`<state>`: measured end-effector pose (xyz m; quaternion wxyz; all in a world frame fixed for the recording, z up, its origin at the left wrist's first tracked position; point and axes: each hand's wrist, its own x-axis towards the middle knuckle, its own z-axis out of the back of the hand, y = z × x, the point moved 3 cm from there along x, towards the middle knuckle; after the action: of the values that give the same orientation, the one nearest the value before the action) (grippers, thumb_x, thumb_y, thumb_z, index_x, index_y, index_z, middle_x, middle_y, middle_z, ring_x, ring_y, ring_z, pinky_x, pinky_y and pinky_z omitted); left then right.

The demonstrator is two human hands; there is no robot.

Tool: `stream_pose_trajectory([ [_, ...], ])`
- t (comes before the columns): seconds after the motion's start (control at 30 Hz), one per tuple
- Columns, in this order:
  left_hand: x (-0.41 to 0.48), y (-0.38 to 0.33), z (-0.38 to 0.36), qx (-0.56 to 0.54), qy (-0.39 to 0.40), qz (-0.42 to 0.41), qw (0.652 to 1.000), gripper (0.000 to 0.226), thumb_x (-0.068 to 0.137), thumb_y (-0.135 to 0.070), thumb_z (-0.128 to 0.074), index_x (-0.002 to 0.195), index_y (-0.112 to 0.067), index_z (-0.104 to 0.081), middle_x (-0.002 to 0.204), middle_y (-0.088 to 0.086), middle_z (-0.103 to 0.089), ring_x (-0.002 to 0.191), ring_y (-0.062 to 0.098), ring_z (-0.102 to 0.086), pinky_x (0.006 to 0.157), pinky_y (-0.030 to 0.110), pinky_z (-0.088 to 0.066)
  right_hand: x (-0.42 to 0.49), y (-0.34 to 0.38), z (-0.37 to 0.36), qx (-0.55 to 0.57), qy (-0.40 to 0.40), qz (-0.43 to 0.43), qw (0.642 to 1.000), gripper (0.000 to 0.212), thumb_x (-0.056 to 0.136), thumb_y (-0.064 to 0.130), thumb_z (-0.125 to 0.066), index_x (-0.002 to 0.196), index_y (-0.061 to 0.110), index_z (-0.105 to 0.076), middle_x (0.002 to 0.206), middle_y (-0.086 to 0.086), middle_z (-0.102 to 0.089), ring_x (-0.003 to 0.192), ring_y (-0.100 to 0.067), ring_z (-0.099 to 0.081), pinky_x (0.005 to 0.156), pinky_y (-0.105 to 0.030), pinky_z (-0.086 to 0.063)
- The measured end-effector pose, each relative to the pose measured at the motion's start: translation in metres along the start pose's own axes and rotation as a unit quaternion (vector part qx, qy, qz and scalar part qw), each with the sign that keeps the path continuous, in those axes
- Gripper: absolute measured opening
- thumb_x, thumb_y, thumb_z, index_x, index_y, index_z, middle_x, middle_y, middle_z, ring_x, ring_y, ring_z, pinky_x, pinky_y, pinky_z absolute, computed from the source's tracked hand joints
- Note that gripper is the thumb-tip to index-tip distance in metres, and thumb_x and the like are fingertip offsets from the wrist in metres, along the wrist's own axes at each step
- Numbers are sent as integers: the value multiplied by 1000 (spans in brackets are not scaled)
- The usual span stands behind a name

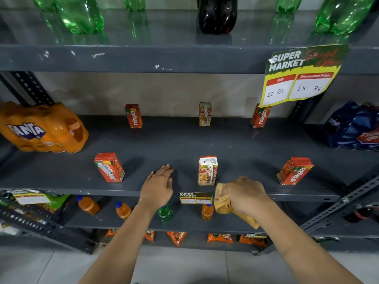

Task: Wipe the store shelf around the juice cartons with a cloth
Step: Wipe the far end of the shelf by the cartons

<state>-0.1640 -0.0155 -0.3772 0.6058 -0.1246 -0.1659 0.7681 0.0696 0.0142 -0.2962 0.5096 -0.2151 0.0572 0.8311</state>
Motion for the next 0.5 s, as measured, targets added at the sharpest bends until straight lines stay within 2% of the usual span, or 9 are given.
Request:
stream_pose_trajectory([
  [0.1,10,-18,7,46,-44,18,998,36,94,-20,-41,127,-19,-56,136,0,-56,121,24,-54,104,35,-37,0,-24,-2,6,31,-4,1000,37,86,9,-49,115,24,-67,118,-2,-67,107,-27,-61,84,-36,-52],
  [0.17,20,-28,11,58,-55,12,997,32,92,-18,-43,118,-17,-61,128,2,-62,112,27,-58,98,35,-40,3,-47,11,47,16,-25,998,40,84,11,-46,113,26,-67,117,-4,-67,103,-28,-62,81,-34,-51],
  [0.27,36,-35,1,60,-9,-22,998,42,92,-19,-43,133,-19,-51,147,0,-46,133,22,-44,109,37,-33,21,-71,24,155,-74,-77,982,48,83,8,-49,124,30,-61,126,-8,-62,114,-31,-58,88,-38,-50],
  [0.33,41,-37,-8,55,15,-21,998,48,93,-21,-42,141,-19,-43,152,-1,-37,141,18,-33,115,39,-28,28,-68,20,165,-105,-96,976,51,85,5,-49,130,27,-57,130,-9,-60,117,-31,-58,92,-39,-51],
  [0.43,37,-35,-19,55,-10,-12,998,47,95,-21,-40,143,-18,-40,154,-1,-34,143,17,-28,117,38,-23,19,-54,-3,119,-91,-116,982,41,90,1,-41,126,11,-58,128,-11,-62,116,-29,-60,89,-36,-50],
  [0.5,33,-34,-21,53,-17,-18,998,46,97,-20,-38,143,-18,-40,155,-1,-32,144,15,-24,118,38,-19,5,-50,-18,104,-72,-94,987,40,91,2,-41,126,12,-57,129,-8,-61,115,-28,-60,89,-35,-50],
])
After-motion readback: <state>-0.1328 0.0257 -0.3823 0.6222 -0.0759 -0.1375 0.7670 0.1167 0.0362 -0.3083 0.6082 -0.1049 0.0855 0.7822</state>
